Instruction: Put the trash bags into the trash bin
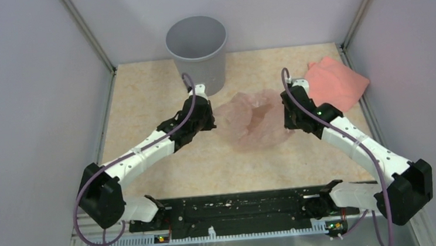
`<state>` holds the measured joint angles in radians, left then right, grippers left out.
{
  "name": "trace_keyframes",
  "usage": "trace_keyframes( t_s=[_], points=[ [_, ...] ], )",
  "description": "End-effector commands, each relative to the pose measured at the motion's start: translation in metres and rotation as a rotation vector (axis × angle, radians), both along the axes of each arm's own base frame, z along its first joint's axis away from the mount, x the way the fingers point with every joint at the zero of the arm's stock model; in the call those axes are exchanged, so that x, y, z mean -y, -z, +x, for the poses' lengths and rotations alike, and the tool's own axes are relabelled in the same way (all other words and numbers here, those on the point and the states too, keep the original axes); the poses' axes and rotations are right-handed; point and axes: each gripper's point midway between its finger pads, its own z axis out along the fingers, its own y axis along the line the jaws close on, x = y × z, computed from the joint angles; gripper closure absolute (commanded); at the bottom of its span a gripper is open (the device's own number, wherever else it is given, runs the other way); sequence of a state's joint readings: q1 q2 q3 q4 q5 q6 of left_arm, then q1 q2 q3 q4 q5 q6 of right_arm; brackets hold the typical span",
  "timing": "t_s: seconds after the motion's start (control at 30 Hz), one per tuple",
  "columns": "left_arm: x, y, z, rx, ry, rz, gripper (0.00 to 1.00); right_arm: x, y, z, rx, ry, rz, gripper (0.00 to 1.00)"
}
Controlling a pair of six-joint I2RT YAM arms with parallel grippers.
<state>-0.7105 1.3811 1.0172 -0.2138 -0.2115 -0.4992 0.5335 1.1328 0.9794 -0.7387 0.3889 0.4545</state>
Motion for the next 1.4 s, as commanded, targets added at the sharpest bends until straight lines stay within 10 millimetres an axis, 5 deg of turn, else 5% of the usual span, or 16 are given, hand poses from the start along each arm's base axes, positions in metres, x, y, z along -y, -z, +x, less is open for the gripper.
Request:
trace_keyframes(
  t_s=[0.0, 0.2, 0.47, 1.0, 1.07, 1.1, 1.17, 1.23, 1.3, 1.37],
  points=[
    [-0.031, 0.026, -0.018, -0.106, -0.106, 0.028, 1.00, -0.033, -0.018, 0.011, 0.019, -0.114, 0.008, 0.85],
    [-0.050, 0.049, -0.043, -0.171, -0.115, 0.057, 1.00, -0.055, -0.003, -0.005, 0.002, -0.156, 0.116, 0.49],
    [-0.072, 0.067, -0.053, -0.203, -0.140, 0.084, 1.00, -0.039, -0.001, -0.017, 0.089, -0.066, 0.199, 0.38],
    [-0.081, 0.066, -0.051, -0.203, -0.143, 0.076, 1.00, -0.038, 0.051, -0.006, 0.117, -0.034, 0.301, 0.40],
    [-0.076, 0.063, -0.051, -0.195, -0.116, 0.063, 1.00, -0.039, 0.051, -0.002, 0.125, -0.014, 0.323, 0.49],
    [-0.070, 0.057, -0.049, -0.181, -0.086, 0.046, 1.00, -0.038, 0.045, 0.003, 0.137, -0.002, 0.325, 0.62],
    [-0.049, 0.019, -0.031, -0.086, -0.016, -0.015, 1.00, -0.032, 0.008, 0.021, 0.193, 0.021, 0.297, 0.93],
    [-0.018, -0.060, -0.010, 0.085, 0.107, -0.104, 1.00, -0.029, -0.070, 0.042, 0.321, 0.013, 0.263, 1.00],
    [0.015, -0.176, -0.005, 0.295, 0.231, -0.237, 1.00, -0.023, -0.177, 0.050, 0.508, -0.006, 0.268, 1.00],
    [0.037, -0.293, -0.029, 0.544, 0.330, -0.316, 1.00, -0.013, -0.288, 0.032, 0.728, -0.049, 0.332, 1.00]
  ],
)
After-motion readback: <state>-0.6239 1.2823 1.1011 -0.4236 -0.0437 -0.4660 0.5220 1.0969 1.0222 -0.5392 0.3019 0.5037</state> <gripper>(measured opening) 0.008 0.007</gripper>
